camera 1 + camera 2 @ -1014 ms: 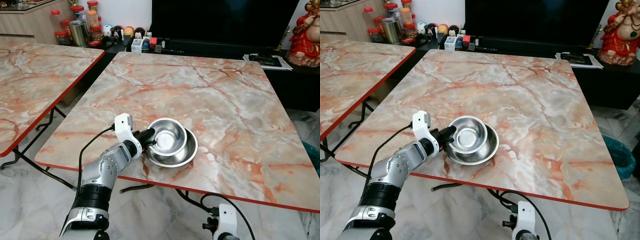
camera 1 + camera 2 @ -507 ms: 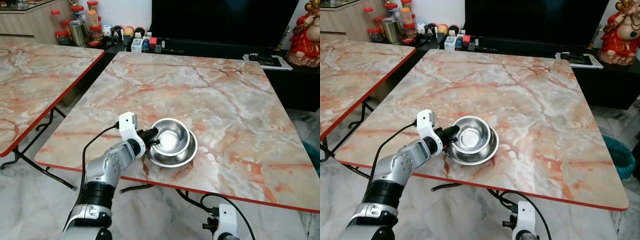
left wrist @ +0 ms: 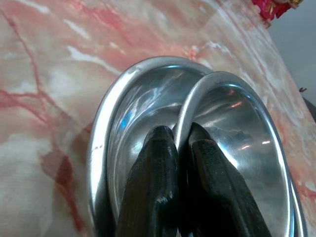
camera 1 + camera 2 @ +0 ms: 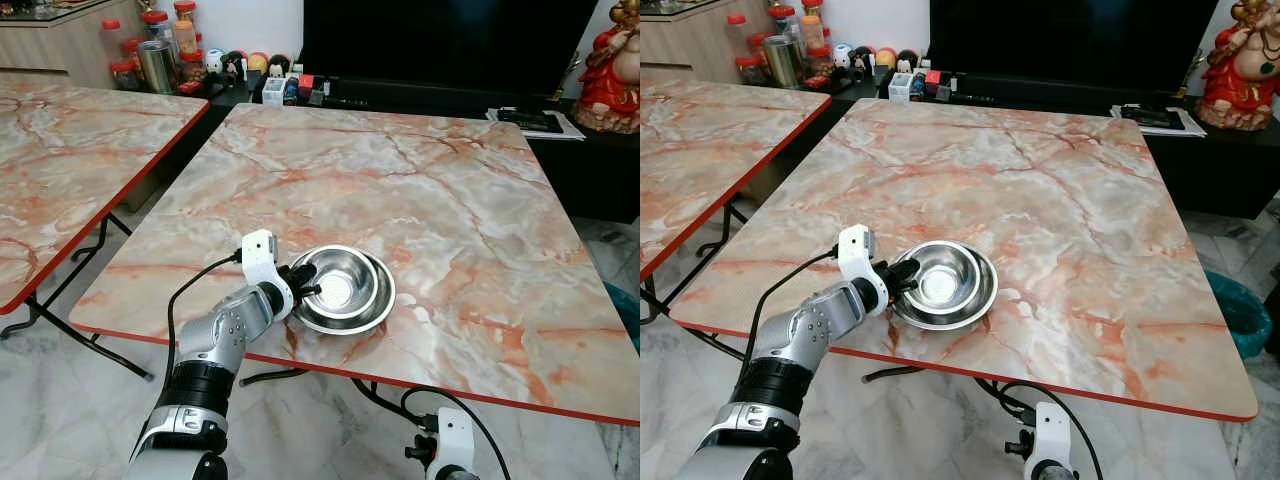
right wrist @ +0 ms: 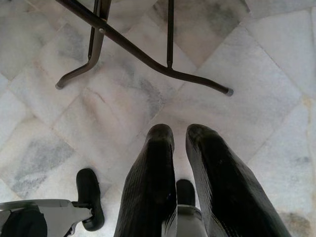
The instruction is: Setting the table
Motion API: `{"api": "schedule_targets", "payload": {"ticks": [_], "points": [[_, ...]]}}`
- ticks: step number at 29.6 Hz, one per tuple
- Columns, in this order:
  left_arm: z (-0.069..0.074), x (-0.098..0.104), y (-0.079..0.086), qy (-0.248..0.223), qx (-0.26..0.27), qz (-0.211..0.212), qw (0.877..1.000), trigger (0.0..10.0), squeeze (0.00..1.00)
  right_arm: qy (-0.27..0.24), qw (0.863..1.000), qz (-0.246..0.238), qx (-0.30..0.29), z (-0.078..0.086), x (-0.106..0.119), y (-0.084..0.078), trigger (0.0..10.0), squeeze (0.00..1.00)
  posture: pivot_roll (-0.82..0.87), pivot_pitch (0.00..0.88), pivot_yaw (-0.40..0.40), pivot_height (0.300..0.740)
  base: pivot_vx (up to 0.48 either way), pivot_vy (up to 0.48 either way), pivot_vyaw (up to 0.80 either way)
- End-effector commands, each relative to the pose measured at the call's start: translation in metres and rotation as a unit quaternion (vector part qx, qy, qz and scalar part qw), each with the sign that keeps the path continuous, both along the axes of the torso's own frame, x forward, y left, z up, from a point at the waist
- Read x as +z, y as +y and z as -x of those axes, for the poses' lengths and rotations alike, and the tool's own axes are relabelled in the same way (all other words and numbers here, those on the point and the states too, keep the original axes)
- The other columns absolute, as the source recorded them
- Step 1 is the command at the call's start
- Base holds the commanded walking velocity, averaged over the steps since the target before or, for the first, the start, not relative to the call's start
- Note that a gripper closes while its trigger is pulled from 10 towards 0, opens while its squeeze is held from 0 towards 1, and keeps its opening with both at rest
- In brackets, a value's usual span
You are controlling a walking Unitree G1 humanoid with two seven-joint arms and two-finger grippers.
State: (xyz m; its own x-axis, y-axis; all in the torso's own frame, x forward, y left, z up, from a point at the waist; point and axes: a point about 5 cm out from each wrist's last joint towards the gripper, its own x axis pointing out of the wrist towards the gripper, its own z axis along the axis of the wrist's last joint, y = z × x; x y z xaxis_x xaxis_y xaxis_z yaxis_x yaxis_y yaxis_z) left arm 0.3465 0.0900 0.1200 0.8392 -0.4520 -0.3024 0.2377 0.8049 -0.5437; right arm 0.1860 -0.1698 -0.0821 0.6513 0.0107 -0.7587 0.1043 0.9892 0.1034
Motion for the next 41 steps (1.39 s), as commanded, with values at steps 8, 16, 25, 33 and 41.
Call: {"api": "schedule_targets", "payload": {"ticks": [8, 16, 25, 33, 41], "points": [[-0.0038, 0.0037, -0.0013, 0.001, 0.003, -0.017, 1.0, 10.0, 0.72, 0.0, 1.0, 0.002, 0.0, -0.0005, 0.0004, -0.0018, 10.0, 0.0, 0.02, 0.0, -0.022, 0.74, 0.0, 0.0, 0.0], [-0.0041, 0.0037, -0.0018, -0.001, 0.0, -0.022, 1.0, 10.0, 0.77, 0.0, 1.0, 0.002, 0.0, -0.0003, 0.0003, -0.0017, 10.0, 0.0, 0.02, 0.0, -0.021, 0.74, 0.0, 0.0, 0.0], [-0.0046, 0.0041, -0.0018, -0.001, 0.0, -0.024, 1.0, 10.0, 0.0, 0.001, 1.0, 0.002, 0.0, -0.0004, 0.0003, -0.0019, 10.0, 0.0, 0.02, 0.0, -0.022, 0.74, 0.0, 0.0, 0.0], [-0.0046, 0.0059, -0.0043, -0.005, -0.012, -0.024, 1.0, 10.0, 0.0, 0.0, 1.0, 0.002, 0.001, -0.0018, 0.0009, -0.0015, 10.0, 0.0, 0.02, 0.0, -0.021, 0.74, 0.0, 0.0, 0.0], [-0.004, 0.0119, -0.0107, -0.057, -0.063, -0.118, 0.989, 10.0, 0.0, -0.002, 1.0, 0.001, 0.002, -0.0036, 0.0016, -0.0001, 10.0, 0.0, 0.02, 0.0, -0.021, 0.74, 0.0, 0.0, 0.0]]}}
